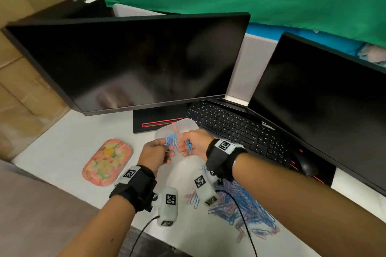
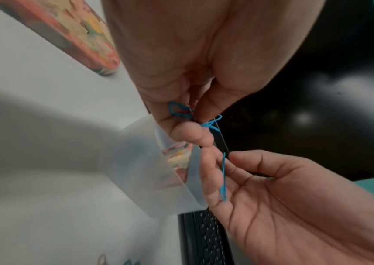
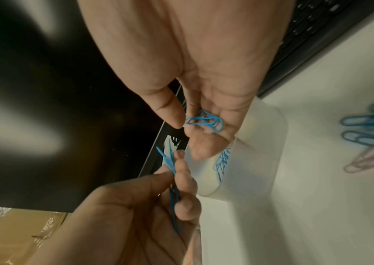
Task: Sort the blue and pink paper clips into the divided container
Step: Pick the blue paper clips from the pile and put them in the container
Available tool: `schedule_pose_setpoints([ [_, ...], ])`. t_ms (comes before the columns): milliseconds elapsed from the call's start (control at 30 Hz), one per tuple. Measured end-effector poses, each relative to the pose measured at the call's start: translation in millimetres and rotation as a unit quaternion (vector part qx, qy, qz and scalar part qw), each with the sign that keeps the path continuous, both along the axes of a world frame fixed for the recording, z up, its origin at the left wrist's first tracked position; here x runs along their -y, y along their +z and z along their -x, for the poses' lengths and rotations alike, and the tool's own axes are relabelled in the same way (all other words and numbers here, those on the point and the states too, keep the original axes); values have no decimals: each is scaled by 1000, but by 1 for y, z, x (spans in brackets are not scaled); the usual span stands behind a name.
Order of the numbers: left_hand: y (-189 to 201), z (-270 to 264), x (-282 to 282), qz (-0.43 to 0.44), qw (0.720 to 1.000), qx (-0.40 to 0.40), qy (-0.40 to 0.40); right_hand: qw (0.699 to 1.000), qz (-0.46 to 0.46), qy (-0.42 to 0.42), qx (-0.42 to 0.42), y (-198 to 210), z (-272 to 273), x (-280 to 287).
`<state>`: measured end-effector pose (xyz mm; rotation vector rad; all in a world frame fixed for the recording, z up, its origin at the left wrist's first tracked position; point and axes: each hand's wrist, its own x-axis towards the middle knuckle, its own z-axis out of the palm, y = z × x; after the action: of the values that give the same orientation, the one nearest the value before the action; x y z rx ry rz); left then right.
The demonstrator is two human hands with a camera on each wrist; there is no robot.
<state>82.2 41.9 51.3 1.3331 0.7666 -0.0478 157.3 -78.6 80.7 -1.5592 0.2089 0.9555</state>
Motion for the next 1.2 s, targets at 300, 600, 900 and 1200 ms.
schedule_pose_setpoints([
  [300, 3, -12, -16, 7, 999, -4, 43, 995, 87, 9, 45, 0, -16, -33],
  [600, 0, -41, -29, -354, 914, -83, -179, 986, 108, 43, 117, 10, -11, -7],
  [900, 12, -70, -6, -607, 650, -159, -428, 985, 120, 17, 127, -3, 6, 53],
  [1200, 13, -70, -4, -608, 656, -147, -421, 982, 144, 39, 118, -32, 24, 123],
])
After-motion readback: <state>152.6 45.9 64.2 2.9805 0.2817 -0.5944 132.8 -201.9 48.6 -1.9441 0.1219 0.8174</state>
